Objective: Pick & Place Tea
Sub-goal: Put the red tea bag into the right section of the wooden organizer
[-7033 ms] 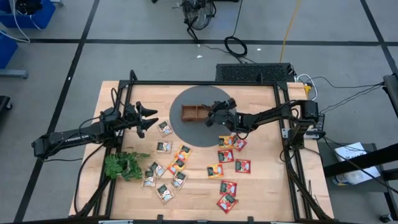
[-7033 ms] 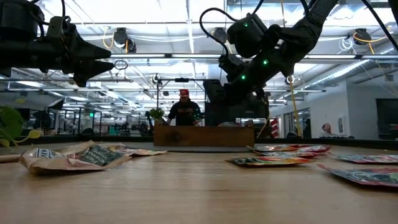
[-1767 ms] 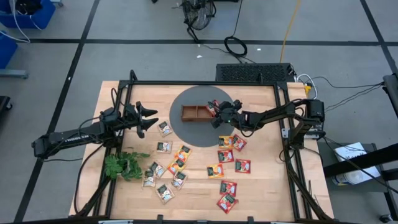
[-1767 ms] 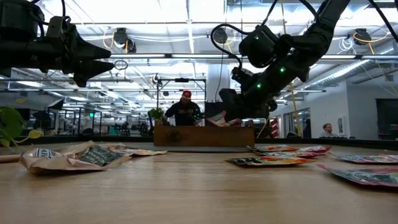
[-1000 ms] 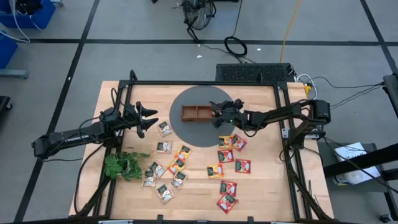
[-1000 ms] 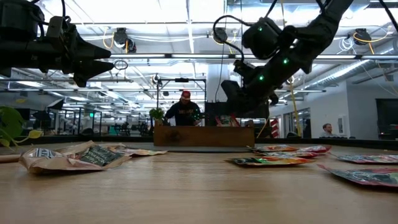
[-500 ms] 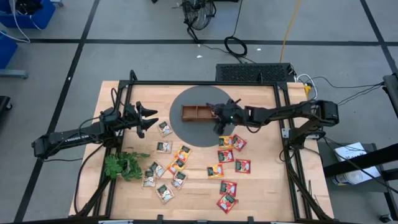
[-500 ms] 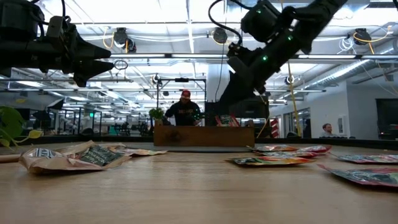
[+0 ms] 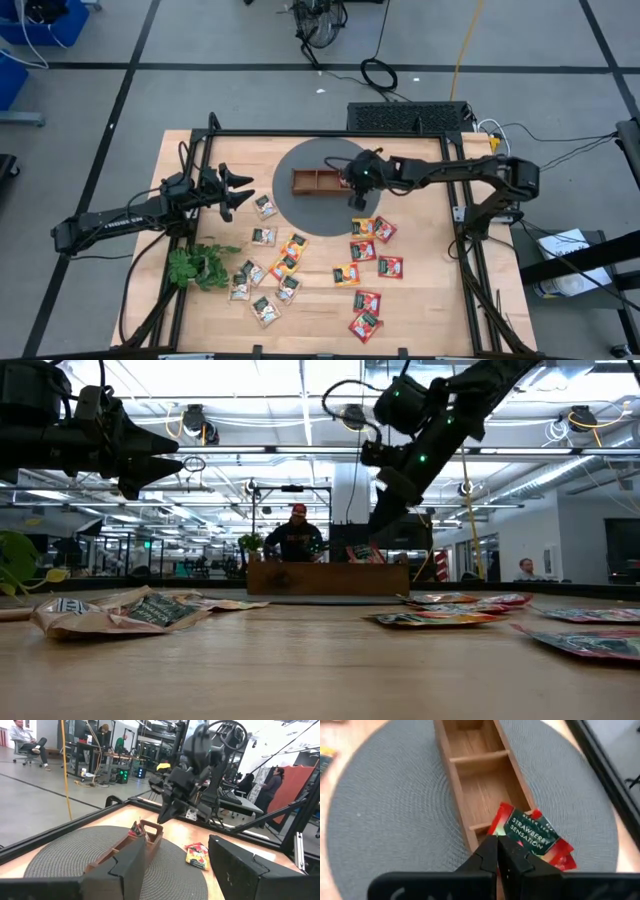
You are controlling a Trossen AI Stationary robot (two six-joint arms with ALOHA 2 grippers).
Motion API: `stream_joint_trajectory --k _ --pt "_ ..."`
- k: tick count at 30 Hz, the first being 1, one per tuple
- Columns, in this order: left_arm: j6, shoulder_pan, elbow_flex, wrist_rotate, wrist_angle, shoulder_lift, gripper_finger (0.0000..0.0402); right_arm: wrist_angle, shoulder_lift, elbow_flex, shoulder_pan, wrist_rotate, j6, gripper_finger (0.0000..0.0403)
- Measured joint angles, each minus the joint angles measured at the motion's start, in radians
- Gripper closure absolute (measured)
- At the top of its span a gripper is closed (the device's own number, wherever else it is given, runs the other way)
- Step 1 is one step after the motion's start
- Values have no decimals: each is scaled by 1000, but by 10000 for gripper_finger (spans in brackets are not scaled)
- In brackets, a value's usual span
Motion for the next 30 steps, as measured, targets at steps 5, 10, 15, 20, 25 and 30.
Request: stream_joint_trajectory --k 5,10,15,20,25,30 --pt "0 0 0 0 0 0 188 28 65 -1 9 -33 -20 403" --pt "0 0 0 0 0 0 188 35 92 -1 -3 4 -19 403" --pt "0 0 0 0 0 0 188 42 92 -1 -26 27 -22 403" --pt "0 0 0 0 0 0 188 47 92 -1 -36 22 -19 403" --pt "0 0 0 0 0 0 188 46 92 -1 -34 18 -16 403" --pt "0 0 0 0 0 0 188 46 92 -1 -34 19 -5 403"
